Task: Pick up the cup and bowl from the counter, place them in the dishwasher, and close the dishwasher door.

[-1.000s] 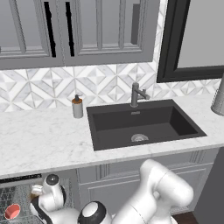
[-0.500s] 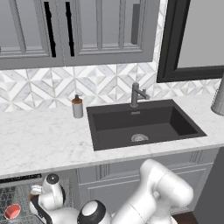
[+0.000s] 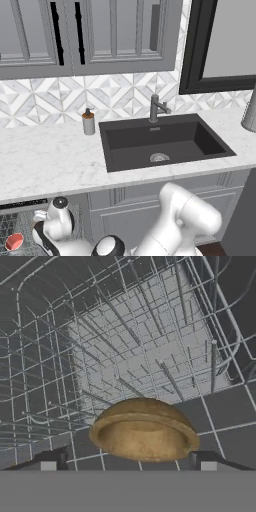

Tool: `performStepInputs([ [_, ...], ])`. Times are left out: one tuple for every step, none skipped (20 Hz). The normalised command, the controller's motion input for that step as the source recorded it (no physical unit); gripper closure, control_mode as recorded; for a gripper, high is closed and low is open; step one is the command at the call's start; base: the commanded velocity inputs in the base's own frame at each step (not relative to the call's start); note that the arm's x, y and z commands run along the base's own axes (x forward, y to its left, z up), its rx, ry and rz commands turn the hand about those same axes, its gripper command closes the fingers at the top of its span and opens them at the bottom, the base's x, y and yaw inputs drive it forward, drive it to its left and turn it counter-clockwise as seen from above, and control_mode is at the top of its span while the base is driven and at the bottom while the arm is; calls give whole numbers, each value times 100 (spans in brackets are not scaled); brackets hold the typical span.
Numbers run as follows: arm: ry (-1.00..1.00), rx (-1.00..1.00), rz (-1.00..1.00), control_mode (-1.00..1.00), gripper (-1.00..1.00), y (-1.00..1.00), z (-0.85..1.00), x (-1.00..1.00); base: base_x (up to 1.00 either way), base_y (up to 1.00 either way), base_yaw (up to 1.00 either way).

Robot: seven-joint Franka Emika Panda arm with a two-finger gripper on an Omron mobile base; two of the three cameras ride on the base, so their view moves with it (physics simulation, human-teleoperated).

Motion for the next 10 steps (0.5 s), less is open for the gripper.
performStepInputs([
  [-13, 13, 0, -100, -100, -16, 45, -46, 0, 0, 0],
  [-13, 12, 0, -100, -100, -20, 44, -50, 0, 0, 0],
  [-12, 12, 0, -100, -100, -21, 44, -59, 0, 0, 0],
  [-13, 11, 0, -100, -100, -24, 41, -64, 0, 0, 0],
  [-12, 11, 0, -100, -100, -23, 39, -69, 0, 0, 0],
  [-12, 7, 0, -100, -100, -19, 34, -69, 0, 0, 0],
  [-11, 4, 0, -100, -100, -14, 35, -59, 0, 0, 0],
  [-9, 1, 0, -100, -100, -10, 39, -45, 0, 0, 0],
  [-9, 1, 0, -100, -100, -4, 61, -30, 0, 0, 0],
  [-7, 1, 0, -100, -100, -12, 75, -20, 0, 0, 0],
])
